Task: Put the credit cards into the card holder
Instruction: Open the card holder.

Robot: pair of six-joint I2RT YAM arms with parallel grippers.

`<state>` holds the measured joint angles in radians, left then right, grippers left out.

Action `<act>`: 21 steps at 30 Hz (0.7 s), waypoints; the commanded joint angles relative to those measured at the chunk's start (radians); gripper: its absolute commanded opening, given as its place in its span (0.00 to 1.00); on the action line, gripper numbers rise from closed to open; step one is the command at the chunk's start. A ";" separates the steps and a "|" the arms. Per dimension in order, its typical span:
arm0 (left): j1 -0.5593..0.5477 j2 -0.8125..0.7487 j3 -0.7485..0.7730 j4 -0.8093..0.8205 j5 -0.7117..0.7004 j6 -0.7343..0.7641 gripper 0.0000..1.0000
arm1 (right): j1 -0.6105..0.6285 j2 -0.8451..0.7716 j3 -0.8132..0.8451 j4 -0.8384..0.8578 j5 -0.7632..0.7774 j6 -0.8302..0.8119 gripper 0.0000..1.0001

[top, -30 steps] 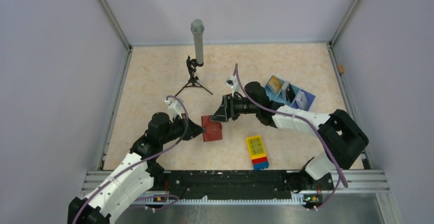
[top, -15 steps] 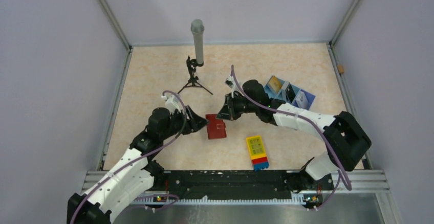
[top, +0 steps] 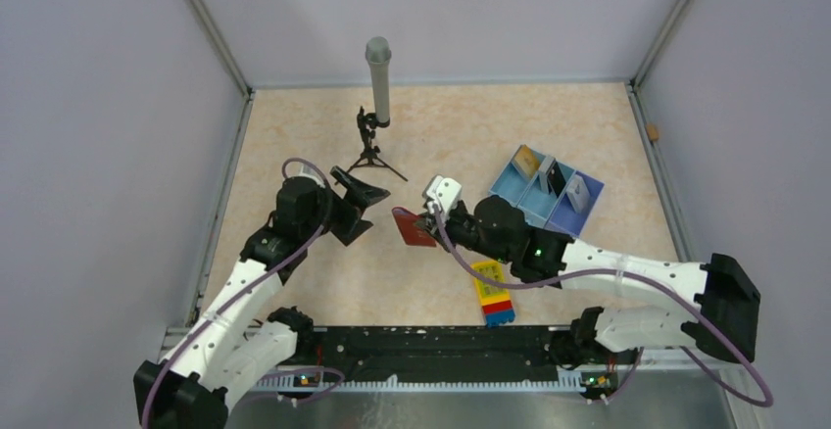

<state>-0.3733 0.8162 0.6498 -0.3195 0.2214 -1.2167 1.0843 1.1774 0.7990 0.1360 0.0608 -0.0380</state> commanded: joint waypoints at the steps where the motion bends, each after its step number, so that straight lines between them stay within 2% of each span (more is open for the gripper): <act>1: 0.050 0.011 0.041 -0.031 0.114 -0.078 0.99 | 0.073 -0.040 0.003 0.118 0.166 -0.218 0.00; 5: 0.054 0.043 0.009 0.021 0.234 -0.123 0.99 | 0.153 -0.048 -0.005 0.175 0.276 -0.320 0.00; 9: 0.054 0.083 -0.047 0.092 0.367 -0.173 0.99 | 0.198 -0.023 0.012 0.218 0.308 -0.388 0.00; 15: 0.054 0.074 -0.058 0.086 0.406 -0.179 0.98 | 0.241 0.043 0.039 0.269 0.370 -0.477 0.00; 18: 0.054 0.067 -0.062 0.084 0.411 -0.182 0.90 | 0.272 0.076 0.053 0.289 0.400 -0.518 0.00; 21: 0.054 0.062 -0.070 0.108 0.408 -0.198 0.76 | 0.302 0.106 0.057 0.316 0.424 -0.547 0.00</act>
<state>-0.3122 0.9054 0.5888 -0.2813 0.5655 -1.4010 1.3464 1.2465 0.7956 0.3595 0.4236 -0.5087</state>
